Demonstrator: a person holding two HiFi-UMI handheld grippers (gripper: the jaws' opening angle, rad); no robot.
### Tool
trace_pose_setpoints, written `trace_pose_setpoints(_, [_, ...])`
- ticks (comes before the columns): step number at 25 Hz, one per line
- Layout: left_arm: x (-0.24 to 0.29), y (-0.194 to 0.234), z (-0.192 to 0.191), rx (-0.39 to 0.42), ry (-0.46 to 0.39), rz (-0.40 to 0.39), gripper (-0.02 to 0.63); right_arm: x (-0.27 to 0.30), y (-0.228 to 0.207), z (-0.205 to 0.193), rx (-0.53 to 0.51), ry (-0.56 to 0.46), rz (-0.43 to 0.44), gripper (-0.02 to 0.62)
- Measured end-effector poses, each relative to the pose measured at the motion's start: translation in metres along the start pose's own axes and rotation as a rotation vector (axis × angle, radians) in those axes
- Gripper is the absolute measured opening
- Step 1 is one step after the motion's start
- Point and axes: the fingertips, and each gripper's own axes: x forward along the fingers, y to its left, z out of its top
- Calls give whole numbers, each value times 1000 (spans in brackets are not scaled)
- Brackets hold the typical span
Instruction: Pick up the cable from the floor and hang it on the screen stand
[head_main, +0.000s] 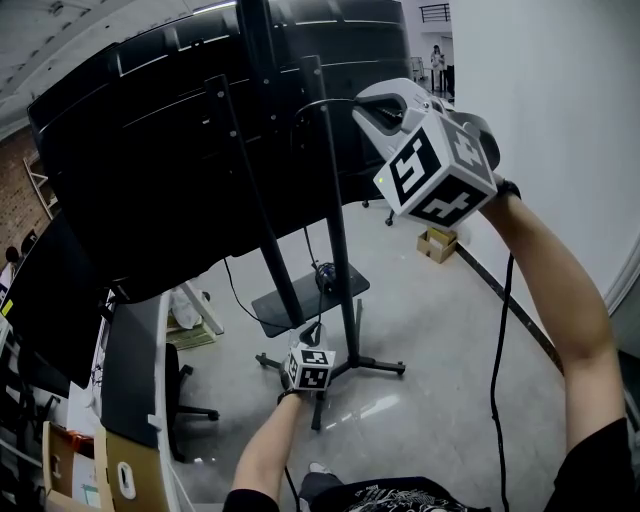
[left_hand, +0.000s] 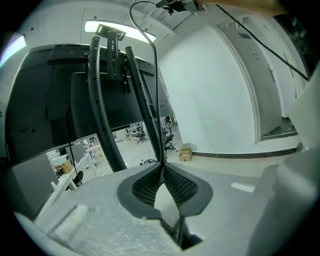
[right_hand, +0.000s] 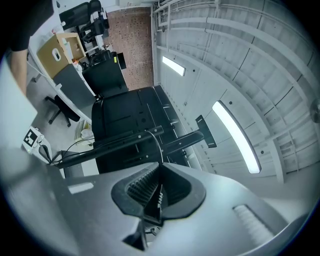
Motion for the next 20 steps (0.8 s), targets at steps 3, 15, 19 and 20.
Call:
trace_pose_setpoints(3, [3, 2, -2, 0, 12, 8, 26, 0, 0, -2, 0, 4, 2, 25])
trace_pose_setpoints(15, [1, 19, 15, 10, -9, 27, 14, -2, -9, -15, 41, 0, -26, 25])
trace_pose_setpoints(19, [-9, 45, 35, -8, -44, 82, 14, -4, -23, -22, 76, -17, -61, 25])
trace_pose_setpoints(20, [-12, 52, 41, -13, -55, 96, 12, -5, -27, -25, 88, -18, -71, 25])
